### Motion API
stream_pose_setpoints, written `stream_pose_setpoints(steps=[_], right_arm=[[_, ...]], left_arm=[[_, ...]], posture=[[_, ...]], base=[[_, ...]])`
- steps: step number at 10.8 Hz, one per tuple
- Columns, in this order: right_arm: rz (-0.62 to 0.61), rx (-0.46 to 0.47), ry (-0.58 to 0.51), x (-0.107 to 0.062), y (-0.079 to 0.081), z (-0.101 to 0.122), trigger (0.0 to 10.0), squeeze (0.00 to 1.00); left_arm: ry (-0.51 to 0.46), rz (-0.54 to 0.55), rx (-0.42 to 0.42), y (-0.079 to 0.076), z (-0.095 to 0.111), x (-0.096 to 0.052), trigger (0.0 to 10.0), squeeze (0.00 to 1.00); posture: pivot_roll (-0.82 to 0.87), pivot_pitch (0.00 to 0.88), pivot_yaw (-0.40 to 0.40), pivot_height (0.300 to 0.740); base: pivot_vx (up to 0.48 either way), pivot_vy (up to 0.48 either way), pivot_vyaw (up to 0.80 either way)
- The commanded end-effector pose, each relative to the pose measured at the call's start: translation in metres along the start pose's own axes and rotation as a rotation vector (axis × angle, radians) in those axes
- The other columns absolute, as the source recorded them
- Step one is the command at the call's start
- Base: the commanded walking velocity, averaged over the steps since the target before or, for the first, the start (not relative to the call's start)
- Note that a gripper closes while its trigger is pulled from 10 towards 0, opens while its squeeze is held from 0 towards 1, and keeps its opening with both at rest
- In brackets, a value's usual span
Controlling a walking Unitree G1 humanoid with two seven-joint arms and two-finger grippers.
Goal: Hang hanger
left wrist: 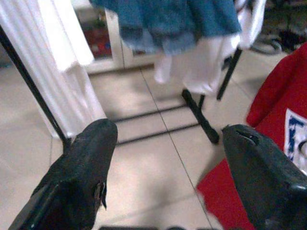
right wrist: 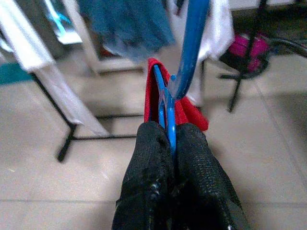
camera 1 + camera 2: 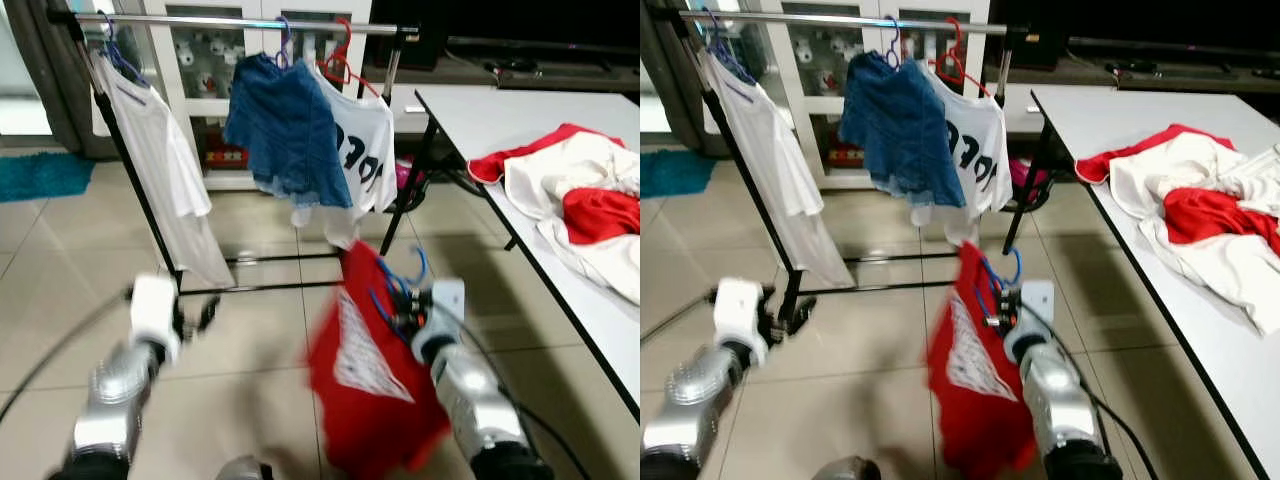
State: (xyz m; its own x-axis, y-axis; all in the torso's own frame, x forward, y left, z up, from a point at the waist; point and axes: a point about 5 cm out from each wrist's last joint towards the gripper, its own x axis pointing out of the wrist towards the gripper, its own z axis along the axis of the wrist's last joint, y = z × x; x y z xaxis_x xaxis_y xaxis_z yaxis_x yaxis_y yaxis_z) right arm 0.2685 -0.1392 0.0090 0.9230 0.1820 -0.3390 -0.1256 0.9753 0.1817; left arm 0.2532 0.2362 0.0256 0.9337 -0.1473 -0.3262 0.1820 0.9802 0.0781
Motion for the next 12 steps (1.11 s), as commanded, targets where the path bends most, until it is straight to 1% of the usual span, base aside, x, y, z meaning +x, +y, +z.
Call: stream_pose_setpoints(steps=[1,2,3,4,5,6,7,8,9,11,12], right_arm=[[-0.02,-0.009,-0.032,0.003,-0.001,0.005,10.0,0.0],[-0.029,-0.015,-0.018,0.003,-0.001,0.003,10.0,0.0],[-0.012,-0.031,-0.023,0.002,0.004,-0.001,10.0,0.0],[-0.01,-0.005,-0.038,0.002,0.005,0.0,10.0,0.0],[-0.007,0.048,-0.083,0.006,0.006,0.007,10.0,0.0],[-0.014,0.062,-0.114,0.009,0.004,0.015,10.0,0.0],[0.009,0.048,-0.111,0.013,0.007,0.017,10.0,0.0],[0.038,0.05,-0.1,0.016,0.012,0.018,10.0,0.0],[0.041,0.054,-0.099,0.017,0.013,0.018,10.0,0.0],[0.064,0.126,-0.091,0.018,0.016,0.015,10.0,0.0],[0.079,0.11,-0.122,0.018,0.017,0.018,10.0,0.0]], left_arm=[[-0.005,-0.012,0.004,-0.008,-0.003,0.002,10.0,0.0],[-0.012,-0.014,-0.05,-0.012,-0.005,0.003,10.0,0.0],[-0.028,-0.07,-0.054,-0.022,-0.005,0.005,10.0,0.0],[-0.05,-0.088,-0.041,-0.025,-0.001,0.005,10.0,0.0],[-0.101,-0.099,-0.019,-0.03,0.005,0.004,10.0,0.0],[-0.118,-0.089,-0.015,-0.029,0.008,0.004,10.0,0.0],[-0.095,-0.094,0.012,-0.028,0.005,0.004,10.0,0.0],[-0.091,-0.065,0.019,-0.022,0.005,0.004,10.0,0.0],[-0.088,-0.063,0.02,-0.021,0.005,0.005,10.0,0.0],[-0.083,-0.061,0.024,-0.02,0.006,0.006,10.0,0.0],[-0.097,-0.071,0.053,-0.02,0.01,0.007,10.0,0.0]], posture=[[0.0,0.0,-0.008,0.74],[0.0,0.0,-0.009,0.74],[0.0,0.0,-0.022,0.74],[0.0,0.0,-0.024,0.74],[0.01,0.0,-0.029,0.74],[0.03,0.0,-0.033,0.74],[0.03,0.0,-0.034,0.74],[0.03,0.0,-0.039,0.74],[0.03,0.0,-0.039,0.74],[0.04,0.0,-0.047,0.74],[0.04,0.0,-0.036,0.74]], base=[[0.0,0.0,0.0],[0.0,0.0,0.0],[0.0,0.0,0.0],[0.0,0.0,0.0],[0.0,0.0,0.0],[0.0,0.0,0.8],[0.247,0.0,0.8],[0.356,0.0,0.8],[0.352,0.0,0.8],[0.398,0.0,0.0],[0.401,0.0,0.0]])
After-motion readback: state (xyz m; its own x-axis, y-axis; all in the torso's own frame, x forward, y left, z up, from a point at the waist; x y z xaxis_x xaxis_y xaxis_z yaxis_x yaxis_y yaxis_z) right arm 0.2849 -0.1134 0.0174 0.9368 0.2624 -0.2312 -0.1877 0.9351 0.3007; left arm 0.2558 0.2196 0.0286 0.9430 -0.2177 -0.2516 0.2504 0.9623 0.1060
